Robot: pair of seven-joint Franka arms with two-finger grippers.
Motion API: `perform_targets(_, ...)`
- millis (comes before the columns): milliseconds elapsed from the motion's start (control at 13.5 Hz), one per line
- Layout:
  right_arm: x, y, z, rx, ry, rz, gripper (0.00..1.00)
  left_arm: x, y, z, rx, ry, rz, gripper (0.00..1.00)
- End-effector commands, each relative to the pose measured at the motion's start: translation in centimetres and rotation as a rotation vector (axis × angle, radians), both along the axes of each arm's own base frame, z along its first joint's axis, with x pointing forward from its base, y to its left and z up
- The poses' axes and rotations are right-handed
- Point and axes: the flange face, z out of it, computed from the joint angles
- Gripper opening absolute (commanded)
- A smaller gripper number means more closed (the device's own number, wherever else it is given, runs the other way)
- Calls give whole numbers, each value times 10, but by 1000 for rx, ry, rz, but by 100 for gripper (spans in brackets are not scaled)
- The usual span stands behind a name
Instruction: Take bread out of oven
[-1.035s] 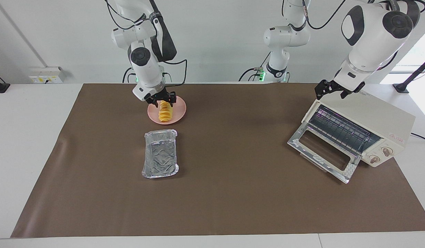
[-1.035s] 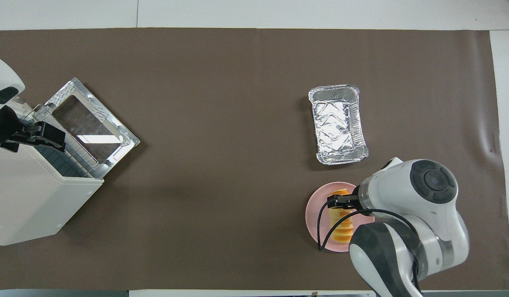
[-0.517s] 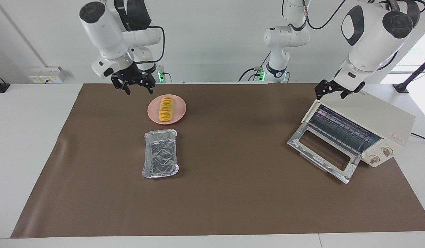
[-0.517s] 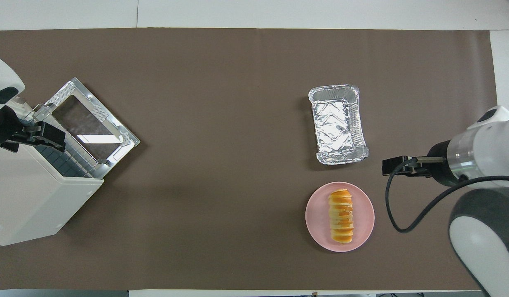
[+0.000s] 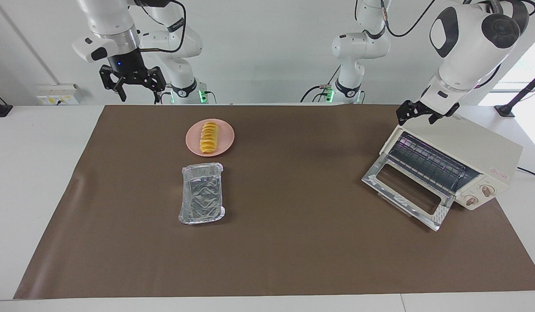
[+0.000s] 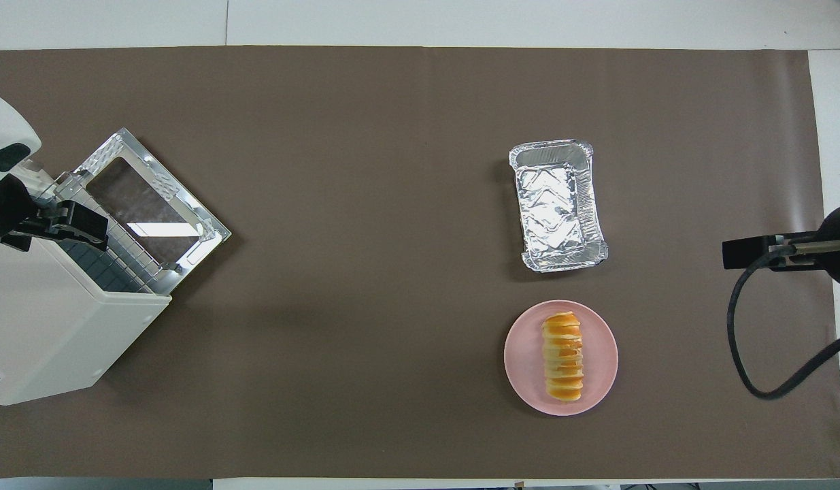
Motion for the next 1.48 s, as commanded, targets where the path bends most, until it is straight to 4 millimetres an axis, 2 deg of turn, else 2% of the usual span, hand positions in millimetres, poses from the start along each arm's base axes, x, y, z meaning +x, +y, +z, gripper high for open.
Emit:
perform_targets(0,20,-30,-8,48,68,21,100,-1,1,2,-15,5,1,100)
perform_targets(148,32,-31,-8,49,94,26,100,-1,1,2,-15,5,1,100)
perform_targets(222,40,-31,-17,53,112,24,100,-1,1,2,-15,5,1,100)
perform_targets(370,47,-36,-18,45,65,12,100,-1,1,2,-15,5,1,100)
perform_targets(665,40,-40,-27,44,84,-11,100,-1,1,2,-15,5,1,100)
perform_targets(887,39,-50,-27,71,87,-44,100,-1,1,2,-15,5,1,100)
perform_targets(1404,39,-48,-28,99,88,-45,100,-1,1,2,-15,5,1,100)
